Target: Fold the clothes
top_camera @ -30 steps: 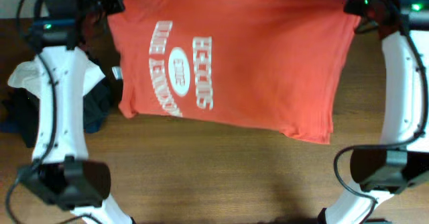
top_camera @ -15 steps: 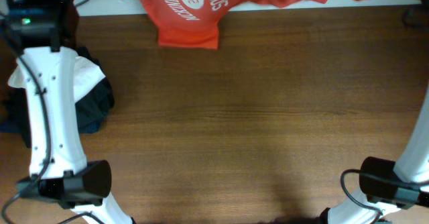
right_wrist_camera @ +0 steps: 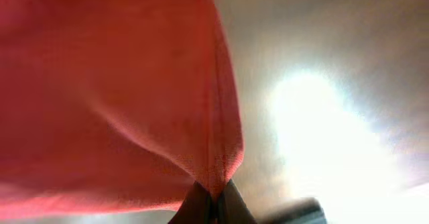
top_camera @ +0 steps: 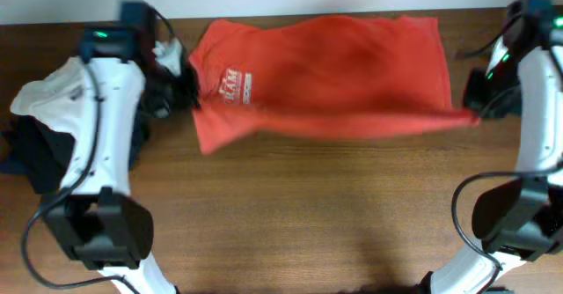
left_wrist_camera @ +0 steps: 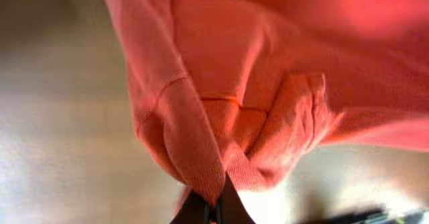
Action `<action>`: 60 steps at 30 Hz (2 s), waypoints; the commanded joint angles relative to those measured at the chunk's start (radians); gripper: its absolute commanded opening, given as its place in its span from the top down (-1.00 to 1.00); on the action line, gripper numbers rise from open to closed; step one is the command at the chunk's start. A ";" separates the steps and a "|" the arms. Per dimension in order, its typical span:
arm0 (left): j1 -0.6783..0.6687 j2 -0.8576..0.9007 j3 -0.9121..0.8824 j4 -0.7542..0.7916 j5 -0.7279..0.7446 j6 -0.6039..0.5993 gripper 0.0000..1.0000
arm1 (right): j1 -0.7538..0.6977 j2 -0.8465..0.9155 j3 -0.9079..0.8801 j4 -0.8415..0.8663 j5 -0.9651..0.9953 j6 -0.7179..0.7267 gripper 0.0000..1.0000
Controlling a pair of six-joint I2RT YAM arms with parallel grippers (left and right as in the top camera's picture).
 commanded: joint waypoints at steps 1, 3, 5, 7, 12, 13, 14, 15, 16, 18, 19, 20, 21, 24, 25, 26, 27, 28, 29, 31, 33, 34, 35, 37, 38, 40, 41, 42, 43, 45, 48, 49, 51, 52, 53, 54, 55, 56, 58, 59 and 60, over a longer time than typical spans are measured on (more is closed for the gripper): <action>-0.013 0.011 -0.245 -0.018 -0.031 0.056 0.99 | -0.015 0.000 -0.195 -0.007 0.029 -0.004 0.92; -0.013 0.011 -0.371 -0.017 -0.031 0.081 0.99 | -0.031 -0.001 -0.302 0.005 0.030 0.028 0.92; -0.011 0.011 -0.475 -0.009 -0.050 0.101 0.99 | -0.058 -0.006 -0.398 0.031 0.030 0.049 0.92; -0.010 0.000 -0.568 0.003 -0.103 0.100 0.99 | -0.089 -0.021 -0.492 0.070 0.029 0.056 0.92; -0.010 -0.112 -0.716 0.045 -0.121 0.097 0.99 | -0.170 -0.126 -0.674 0.153 0.000 0.068 0.92; -0.010 -0.148 -0.737 0.046 -0.121 0.084 1.00 | -0.183 -0.149 -0.692 0.160 -0.001 0.076 0.92; -0.010 -0.173 -0.750 0.046 -0.121 0.079 0.99 | -0.196 -0.174 -0.710 0.167 -0.002 0.082 0.92; -0.010 -0.216 -0.770 0.045 -0.121 0.073 1.00 | -0.208 -0.198 -0.721 0.168 -0.005 0.086 0.92; -0.010 -0.273 -0.794 0.039 -0.121 0.055 0.99 | -0.220 -0.231 -0.728 0.168 -0.006 0.087 0.92; -0.010 -0.354 -0.820 0.043 -0.122 0.051 0.99 | -0.236 -0.285 -0.729 0.171 -0.005 0.094 0.92; -0.010 -0.401 -0.826 0.058 -0.121 0.051 0.99 | -0.238 -0.313 -0.729 0.181 -0.012 0.093 0.92; -0.010 -0.440 -0.826 0.086 -0.121 0.047 0.99 | -0.237 -0.336 -0.729 0.199 -0.032 0.093 0.92; -0.008 -0.470 -0.826 0.122 -0.122 0.027 1.00 | -0.232 -0.351 -0.729 0.220 -0.052 0.091 0.92; 0.008 -0.517 -0.826 0.265 -0.120 -0.029 0.99 | -0.202 -0.361 -0.729 0.322 -0.100 0.089 0.92; 0.008 -0.515 -0.826 0.303 -0.118 -0.032 0.99 | -0.188 -0.355 -0.729 0.360 -0.113 0.078 0.92; 0.008 -0.508 -0.828 0.338 -0.117 -0.032 0.99 | -0.175 -0.350 -0.729 0.387 -0.122 0.070 0.92; 0.008 -0.493 -0.828 0.380 -0.117 -0.037 0.99 | -0.160 -0.343 -0.729 0.425 -0.122 0.070 0.91; 0.008 -0.481 -0.828 0.404 -0.118 -0.046 0.99 | -0.148 -0.338 -0.729 0.454 -0.122 0.070 0.91; 0.009 -0.466 -0.828 0.425 -0.121 -0.062 0.99 | -0.132 -0.329 -0.729 0.494 -0.122 0.070 0.92; 0.015 -0.423 -0.828 0.494 -0.121 -0.119 0.99 | -0.109 -0.312 -0.729 0.562 -0.122 0.071 0.92; 0.016 -0.373 -0.828 0.595 -0.117 -0.149 0.99 | -0.091 -0.294 -0.729 0.644 -0.121 0.070 0.89; 0.016 -0.349 -0.828 0.643 -0.110 -0.149 0.99 | -0.087 -0.288 -0.729 0.670 -0.122 0.071 0.82; 0.016 -0.335 -0.828 0.672 -0.107 -0.149 0.99 | -0.086 -0.282 -0.729 0.698 -0.122 0.071 0.79; 0.017 -0.295 -0.828 0.748 -0.105 -0.148 0.99 | -0.086 -0.270 -0.729 0.761 -0.122 0.071 0.79; 0.018 -0.278 -0.828 0.783 -0.105 -0.149 0.99 | -0.086 -0.265 -0.729 0.786 -0.122 0.071 0.79; 0.018 -0.248 -0.828 0.853 -0.102 -0.175 0.99 | -0.086 -0.250 -0.729 0.833 -0.123 0.071 0.79; 0.018 -0.236 -0.828 0.880 -0.101 -0.183 0.99 | -0.086 -0.241 -0.729 0.851 -0.130 0.071 0.79; 0.018 -0.229 -0.828 0.895 -0.102 -0.182 0.87 | -0.086 -0.231 -0.729 0.866 -0.138 0.071 0.73; 0.018 -0.226 -0.828 0.905 -0.102 -0.182 0.75 | -0.086 -0.223 -0.729 0.875 -0.149 0.071 0.59; 0.018 -0.225 -0.828 0.912 -0.102 -0.182 -0.16 | -0.086 -0.201 -0.729 0.885 -0.158 0.070 -0.09; 0.021 -0.225 -0.828 0.897 -0.102 -0.181 -0.68 | -0.086 -0.179 -0.729 0.875 -0.155 0.071 -0.36; 0.024 -0.227 -0.828 0.878 -0.101 -0.181 -0.70 | -0.086 -0.171 -0.729 0.864 -0.155 0.071 -0.35; 0.039 -0.226 -0.828 0.800 -0.102 -0.181 -0.72 | -0.086 -0.153 -0.731 0.823 -0.151 0.071 -0.36; 0.045 -0.226 -0.828 0.765 -0.103 -0.179 -0.72 | -0.086 -0.145 -0.731 0.801 -0.141 0.071 -0.36; 0.051 -0.226 -0.828 0.723 -0.113 -0.162 -0.73 | -0.086 -0.134 -0.732 0.778 -0.117 0.071 -0.36; 0.052 -0.226 -0.828 0.694 -0.140 -0.162 -0.74 | -0.087 -0.127 -0.732 0.753 -0.098 0.071 -0.36; 0.050 -0.226 -0.830 0.681 -0.153 -0.162 -0.74 | -0.087 -0.123 -0.732 0.740 -0.093 0.071 -0.36; 0.048 -0.225 -0.833 0.676 -0.157 -0.162 -0.74 | -0.087 -0.117 -0.732 0.725 -0.090 0.071 -0.36; 0.044 -0.225 -0.852 0.689 -0.159 -0.162 -0.74 | -0.086 -0.099 -0.737 0.711 -0.091 0.071 -0.35; 0.043 -0.225 -0.866 0.707 -0.159 -0.162 -0.74 | -0.086 -0.086 -0.744 0.717 -0.088 0.070 -0.36; 0.043 -0.225 -0.885 0.735 -0.159 -0.162 -0.74 | -0.086 -0.074 -0.754 0.723 -0.076 0.071 -0.35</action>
